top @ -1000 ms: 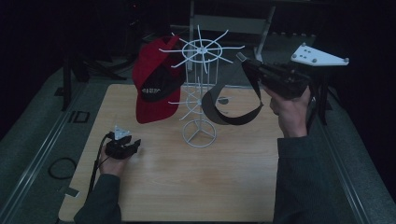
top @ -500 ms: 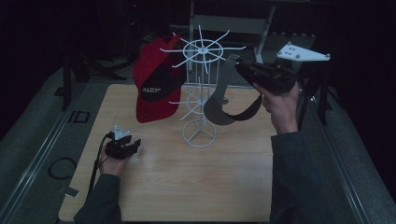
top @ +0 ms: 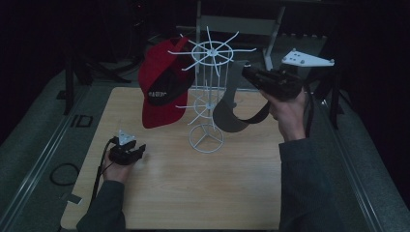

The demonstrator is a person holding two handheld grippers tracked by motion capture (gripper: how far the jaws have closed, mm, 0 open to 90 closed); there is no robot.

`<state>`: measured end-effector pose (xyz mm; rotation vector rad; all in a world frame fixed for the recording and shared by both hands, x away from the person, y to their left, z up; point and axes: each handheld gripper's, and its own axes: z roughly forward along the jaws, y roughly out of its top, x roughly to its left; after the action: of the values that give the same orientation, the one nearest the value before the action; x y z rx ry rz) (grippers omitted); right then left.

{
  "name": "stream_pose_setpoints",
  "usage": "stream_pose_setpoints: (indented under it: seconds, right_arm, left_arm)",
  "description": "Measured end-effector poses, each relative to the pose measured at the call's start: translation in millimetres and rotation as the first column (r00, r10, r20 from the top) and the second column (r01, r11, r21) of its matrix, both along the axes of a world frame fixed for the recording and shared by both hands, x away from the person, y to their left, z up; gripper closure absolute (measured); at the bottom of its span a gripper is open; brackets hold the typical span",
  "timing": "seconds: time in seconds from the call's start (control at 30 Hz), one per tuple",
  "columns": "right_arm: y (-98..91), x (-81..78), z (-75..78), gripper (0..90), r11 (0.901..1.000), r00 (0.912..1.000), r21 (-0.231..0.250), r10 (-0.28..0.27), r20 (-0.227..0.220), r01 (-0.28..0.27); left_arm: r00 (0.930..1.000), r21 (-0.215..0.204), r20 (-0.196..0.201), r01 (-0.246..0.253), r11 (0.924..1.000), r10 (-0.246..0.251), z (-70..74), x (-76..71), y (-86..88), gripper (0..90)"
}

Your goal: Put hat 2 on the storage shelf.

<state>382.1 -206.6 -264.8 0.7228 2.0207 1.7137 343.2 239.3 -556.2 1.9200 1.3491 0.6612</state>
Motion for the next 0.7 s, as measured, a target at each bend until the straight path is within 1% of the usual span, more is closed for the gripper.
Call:
stream_pose_setpoints:
  seconds: [0.1, 0.23, 0.4, 0.53, 0.7]
  right_arm:
    - [0.0, 1.2, -3.1, 81.3, 1.0000, 0.9999, -0.001, -0.007, -0.009, 0.007]
    - [-1.0, 3.0, -7.5, 75.9, 0.9998, 0.9994, 0.011, -0.016, -0.030, 0.016]
    - [-4.0, 4.6, -12.1, 67.7, 0.9995, 0.9988, 0.019, -0.024, -0.044, 0.025]
    - [-9.5, 3.1, -15.2, 61.5, 0.9989, 0.9980, 0.017, -0.042, -0.046, 0.043]
    - [-20.1, 0.1, -19.2, 57.2, 0.9982, 0.9970, 0.017, -0.057, -0.053, 0.058]
  left_arm:
    - [1.0000, 0.000, 0.000, 0.000, 1.0000, 0.000, 0.0, 0.0, -0.1, 55.1]
    - [1.0000, 0.001, 0.001, 0.000, 1.0000, 0.000, 0.1, -0.1, 0.3, 55.1]
    - [1.0000, 0.001, 0.003, -0.001, 1.0000, 0.001, 0.6, -0.3, 1.1, 54.9]
    - [1.0000, 0.001, 0.002, 0.000, 1.0000, 0.000, 0.4, -0.3, 0.8, 54.8]
    - [1.0000, -0.001, 0.001, -0.001, 1.0000, 0.001, 0.0, -0.1, 0.2, 54.2]
